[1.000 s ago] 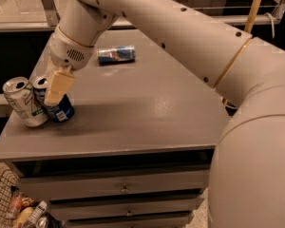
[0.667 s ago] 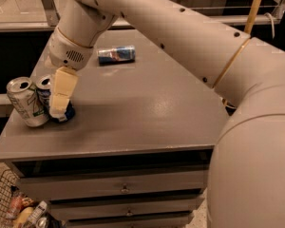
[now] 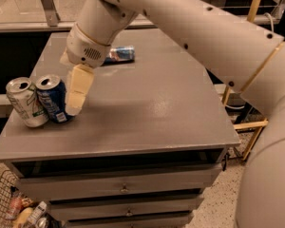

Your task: Move pepsi can near 7up can

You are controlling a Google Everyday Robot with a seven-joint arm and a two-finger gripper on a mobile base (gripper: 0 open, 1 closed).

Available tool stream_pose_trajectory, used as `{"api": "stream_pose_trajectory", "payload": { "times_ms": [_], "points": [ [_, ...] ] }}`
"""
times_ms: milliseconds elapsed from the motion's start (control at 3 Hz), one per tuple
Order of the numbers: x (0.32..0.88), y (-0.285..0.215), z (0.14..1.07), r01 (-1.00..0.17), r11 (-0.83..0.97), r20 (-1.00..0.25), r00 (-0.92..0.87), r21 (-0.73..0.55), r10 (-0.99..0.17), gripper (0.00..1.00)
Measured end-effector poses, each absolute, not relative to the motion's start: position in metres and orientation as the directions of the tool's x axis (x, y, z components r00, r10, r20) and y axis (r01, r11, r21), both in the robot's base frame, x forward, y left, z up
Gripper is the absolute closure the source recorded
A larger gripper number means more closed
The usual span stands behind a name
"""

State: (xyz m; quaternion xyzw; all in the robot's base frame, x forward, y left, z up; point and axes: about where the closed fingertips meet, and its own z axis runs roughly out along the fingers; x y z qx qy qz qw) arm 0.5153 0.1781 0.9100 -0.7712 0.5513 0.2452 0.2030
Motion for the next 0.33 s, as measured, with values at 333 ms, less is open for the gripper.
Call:
{"api": "stream_pose_trajectory", "payload": {
  "times_ms": [333],
  "points": [
    [0.5179, 0.1290, 0.9232, -0.970, -0.237, -0.586, 0.223, -0.054, -0.779, 0.00]
  ]
}}
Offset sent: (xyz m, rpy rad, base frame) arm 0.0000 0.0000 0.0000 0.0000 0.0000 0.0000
